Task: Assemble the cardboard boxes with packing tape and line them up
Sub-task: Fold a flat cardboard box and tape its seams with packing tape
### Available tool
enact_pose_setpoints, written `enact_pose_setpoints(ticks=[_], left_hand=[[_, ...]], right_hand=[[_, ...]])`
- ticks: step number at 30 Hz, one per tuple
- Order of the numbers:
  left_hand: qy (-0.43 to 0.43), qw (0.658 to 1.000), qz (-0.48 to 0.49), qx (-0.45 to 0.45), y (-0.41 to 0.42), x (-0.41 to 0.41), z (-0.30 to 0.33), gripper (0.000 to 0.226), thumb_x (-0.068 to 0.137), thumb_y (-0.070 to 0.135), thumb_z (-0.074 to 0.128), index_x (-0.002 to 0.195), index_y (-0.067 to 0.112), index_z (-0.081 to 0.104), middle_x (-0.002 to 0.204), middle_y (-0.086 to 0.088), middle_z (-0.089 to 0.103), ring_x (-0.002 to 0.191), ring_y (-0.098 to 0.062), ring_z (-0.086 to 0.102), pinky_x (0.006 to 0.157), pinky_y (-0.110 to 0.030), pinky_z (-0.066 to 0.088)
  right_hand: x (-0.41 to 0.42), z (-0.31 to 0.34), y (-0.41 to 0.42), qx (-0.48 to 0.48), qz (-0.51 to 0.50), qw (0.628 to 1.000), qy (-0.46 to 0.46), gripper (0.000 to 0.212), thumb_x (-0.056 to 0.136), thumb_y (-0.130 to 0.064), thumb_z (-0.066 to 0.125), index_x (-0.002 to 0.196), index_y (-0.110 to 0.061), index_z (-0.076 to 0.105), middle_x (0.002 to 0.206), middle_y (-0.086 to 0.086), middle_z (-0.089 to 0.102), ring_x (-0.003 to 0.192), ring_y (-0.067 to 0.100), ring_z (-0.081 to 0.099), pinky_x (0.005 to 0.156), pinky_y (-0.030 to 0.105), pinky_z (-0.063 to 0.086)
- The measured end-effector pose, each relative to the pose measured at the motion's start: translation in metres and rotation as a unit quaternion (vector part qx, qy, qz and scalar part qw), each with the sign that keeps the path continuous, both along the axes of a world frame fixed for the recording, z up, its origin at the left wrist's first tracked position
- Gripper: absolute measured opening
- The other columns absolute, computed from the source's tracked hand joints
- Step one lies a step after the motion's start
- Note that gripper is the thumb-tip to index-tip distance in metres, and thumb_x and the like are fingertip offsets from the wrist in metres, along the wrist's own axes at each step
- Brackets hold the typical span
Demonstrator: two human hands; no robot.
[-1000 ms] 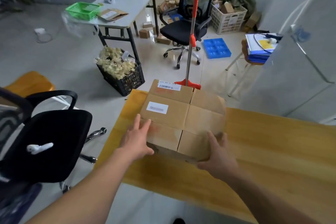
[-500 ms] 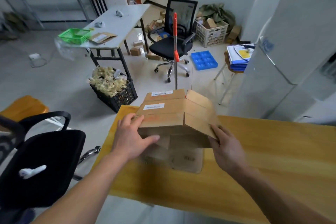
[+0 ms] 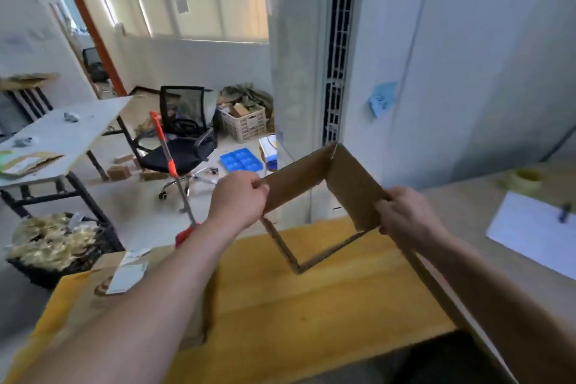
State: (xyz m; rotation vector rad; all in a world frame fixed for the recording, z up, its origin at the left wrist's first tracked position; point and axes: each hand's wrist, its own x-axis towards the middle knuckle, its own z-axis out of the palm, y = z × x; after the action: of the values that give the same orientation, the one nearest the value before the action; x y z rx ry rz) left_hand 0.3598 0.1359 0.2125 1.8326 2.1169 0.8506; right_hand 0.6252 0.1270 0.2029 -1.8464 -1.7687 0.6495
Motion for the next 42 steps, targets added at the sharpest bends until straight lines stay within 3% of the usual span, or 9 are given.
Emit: enact_pose_setpoints(ticks=[7,12,15,19,22,27,33,37,42], left_hand=[[-0.010,0.977,-0.181,-0.116,0.014,0.213,-0.020,0.020,0.090,0.024,0.058,0.076,0.014,0.068,0.079,-0.006,0.067,0.081,-0.028,0.065,0.071,-0.033,0.053],[0.083,0.927,-0.323,-0.170,0.001,0.337,-0.036,0.017,0.083,0.016,0.055,0.067,0.018,0.057,0.071,-0.003,0.061,0.072,-0.021,0.060,0.055,-0.027,0.041],[0.111,0.894,-0.395,-0.181,-0.005,0.396,-0.045,0.010,0.081,0.014,0.057,0.073,0.019,0.053,0.074,-0.003,0.057,0.071,-0.018,0.057,0.054,-0.029,0.042],[0.115,0.840,-0.481,-0.223,0.004,0.455,-0.064,0.009,0.079,0.014,0.061,0.073,0.017,0.055,0.076,-0.006,0.057,0.071,-0.019,0.060,0.050,-0.031,0.049],[0.108,0.796,-0.534,-0.264,0.017,0.483,-0.079,0.007,0.069,0.017,0.063,0.076,0.015,0.065,0.078,-0.007,0.065,0.072,-0.022,0.066,0.064,-0.039,0.062],[0.090,0.764,-0.586,-0.255,0.038,0.519,-0.095,0.026,0.077,0.037,0.062,0.073,0.012,0.059,0.068,-0.003,0.064,0.066,-0.019,0.063,0.065,-0.035,0.054],[0.043,0.723,-0.638,-0.261,0.049,0.556,-0.104,0.026,0.072,0.021,0.070,0.070,0.015,0.045,0.071,-0.007,0.054,0.069,-0.022,0.059,0.060,-0.037,0.049],[0.106,0.699,-0.669,-0.231,0.054,0.575,-0.103,0.012,0.076,0.014,0.067,0.081,0.020,0.058,0.080,-0.003,0.062,0.075,-0.020,0.063,0.067,-0.039,0.060],[0.165,0.688,-0.673,-0.216,0.058,0.583,-0.103,0.019,0.078,0.007,0.064,0.089,0.023,0.058,0.084,-0.002,0.061,0.076,-0.019,0.061,0.068,-0.038,0.061]], right_hand=[[0.212,0.011,-0.065,-0.118,-0.215,0.969,-0.009,0.024,0.085,-0.005,0.045,0.087,-0.002,0.068,0.073,0.019,0.071,0.073,0.035,0.071,0.063,0.041,0.059],[0.311,-0.001,-0.117,-0.116,-0.348,0.930,0.017,0.023,0.086,-0.004,0.045,0.087,-0.001,0.067,0.072,0.018,0.071,0.070,0.034,0.069,0.055,0.033,0.055],[0.348,-0.014,-0.137,-0.105,-0.415,0.903,0.032,0.022,0.082,-0.004,0.046,0.082,0.000,0.067,0.065,0.015,0.069,0.069,0.035,0.070,0.063,0.043,0.060],[0.377,-0.035,-0.148,-0.086,-0.481,0.872,0.024,0.019,0.079,-0.006,0.050,0.077,0.000,0.068,0.068,0.017,0.069,0.071,0.037,0.069,0.065,0.051,0.059],[0.391,-0.054,-0.145,-0.078,-0.527,0.846,0.017,0.016,0.079,-0.012,0.054,0.077,-0.006,0.069,0.075,0.016,0.068,0.077,0.036,0.066,0.069,0.047,0.058],[0.381,-0.073,-0.138,0.016,-0.639,0.761,0.109,0.037,0.081,-0.043,0.070,0.108,-0.022,0.056,0.097,-0.002,0.061,0.092,0.022,0.061,0.083,0.041,0.053],[0.369,-0.092,-0.142,0.036,-0.651,0.746,0.131,0.022,0.081,-0.017,0.070,0.081,-0.009,0.050,0.069,0.002,0.055,0.066,0.020,0.051,0.062,0.039,0.043],[0.384,-0.090,-0.133,-0.036,-0.628,0.773,0.081,0.018,0.084,-0.012,0.062,0.077,-0.014,0.046,0.074,0.004,0.056,0.070,0.021,0.050,0.055,0.035,0.036],[0.405,-0.096,-0.137,-0.041,-0.677,0.727,0.109,0.018,0.078,-0.006,0.056,0.073,-0.015,0.040,0.072,0.009,0.054,0.069,0.030,0.054,0.058,0.047,0.051]])
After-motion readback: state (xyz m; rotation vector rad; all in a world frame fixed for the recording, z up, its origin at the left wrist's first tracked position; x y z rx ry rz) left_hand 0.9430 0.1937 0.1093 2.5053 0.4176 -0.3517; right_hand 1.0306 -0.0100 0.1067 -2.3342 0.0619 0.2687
